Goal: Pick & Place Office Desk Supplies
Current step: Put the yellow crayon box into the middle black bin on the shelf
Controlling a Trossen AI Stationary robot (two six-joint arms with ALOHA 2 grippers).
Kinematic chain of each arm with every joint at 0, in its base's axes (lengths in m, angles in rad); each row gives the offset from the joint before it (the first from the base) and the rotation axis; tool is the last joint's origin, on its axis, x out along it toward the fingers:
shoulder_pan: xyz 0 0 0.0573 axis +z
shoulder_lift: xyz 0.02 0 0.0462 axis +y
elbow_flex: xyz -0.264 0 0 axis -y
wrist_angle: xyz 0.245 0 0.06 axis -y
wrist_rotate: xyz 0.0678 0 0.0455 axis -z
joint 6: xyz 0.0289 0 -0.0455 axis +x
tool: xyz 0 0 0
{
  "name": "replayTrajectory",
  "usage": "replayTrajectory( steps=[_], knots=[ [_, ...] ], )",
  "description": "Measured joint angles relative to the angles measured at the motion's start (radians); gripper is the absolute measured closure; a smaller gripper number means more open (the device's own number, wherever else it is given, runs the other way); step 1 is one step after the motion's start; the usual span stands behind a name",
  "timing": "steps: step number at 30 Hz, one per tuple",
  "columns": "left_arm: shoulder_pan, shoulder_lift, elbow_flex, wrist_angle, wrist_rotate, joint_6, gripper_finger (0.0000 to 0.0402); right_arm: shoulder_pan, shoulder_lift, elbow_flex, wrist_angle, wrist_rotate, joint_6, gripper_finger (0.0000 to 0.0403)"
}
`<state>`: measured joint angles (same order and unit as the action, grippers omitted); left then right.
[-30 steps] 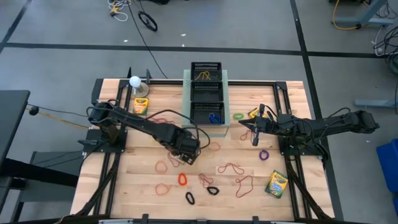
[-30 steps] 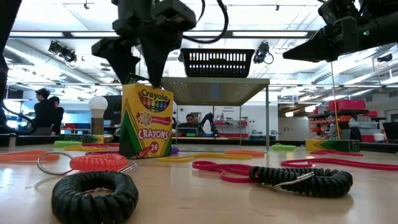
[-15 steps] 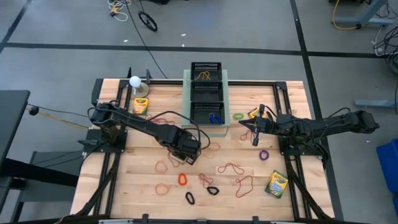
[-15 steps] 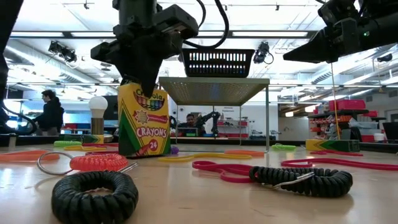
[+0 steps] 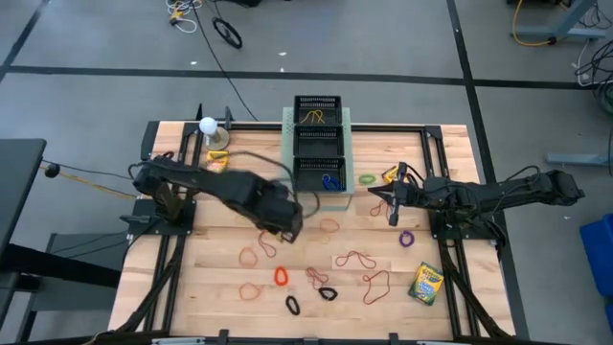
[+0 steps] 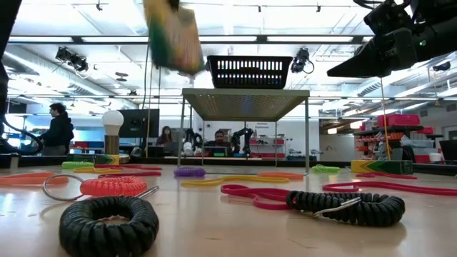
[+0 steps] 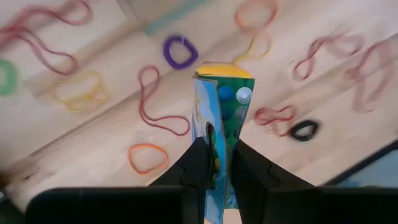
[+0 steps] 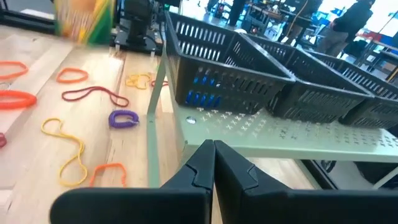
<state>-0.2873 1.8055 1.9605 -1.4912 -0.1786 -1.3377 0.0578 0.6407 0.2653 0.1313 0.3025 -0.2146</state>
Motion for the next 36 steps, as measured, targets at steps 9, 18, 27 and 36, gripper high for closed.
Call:
replayTrajectory(
  steps=[9,18,27,36],
  knots=[
    [0.178,-0.016,0.369,-0.077,-0.140,0.013,0.0344,0.000,0.000,0.000,-0.031,-0.015,0.026,0.0392],
    [0.457,0.004,0.391,-0.029,-0.150,0.200,0.0344,0.000,0.000,0.000,-0.032,-0.034,0.023,0.0392],
    [0.567,0.067,0.391,0.115,-0.161,0.265,0.0344,0.000,0.000,0.000,-0.021,-0.050,0.019,0.0392],
    [0.576,0.175,0.390,0.177,-0.106,0.266,0.0344,0.000,0.000,0.000,-0.024,-0.076,0.019,0.0392]
  ],
)
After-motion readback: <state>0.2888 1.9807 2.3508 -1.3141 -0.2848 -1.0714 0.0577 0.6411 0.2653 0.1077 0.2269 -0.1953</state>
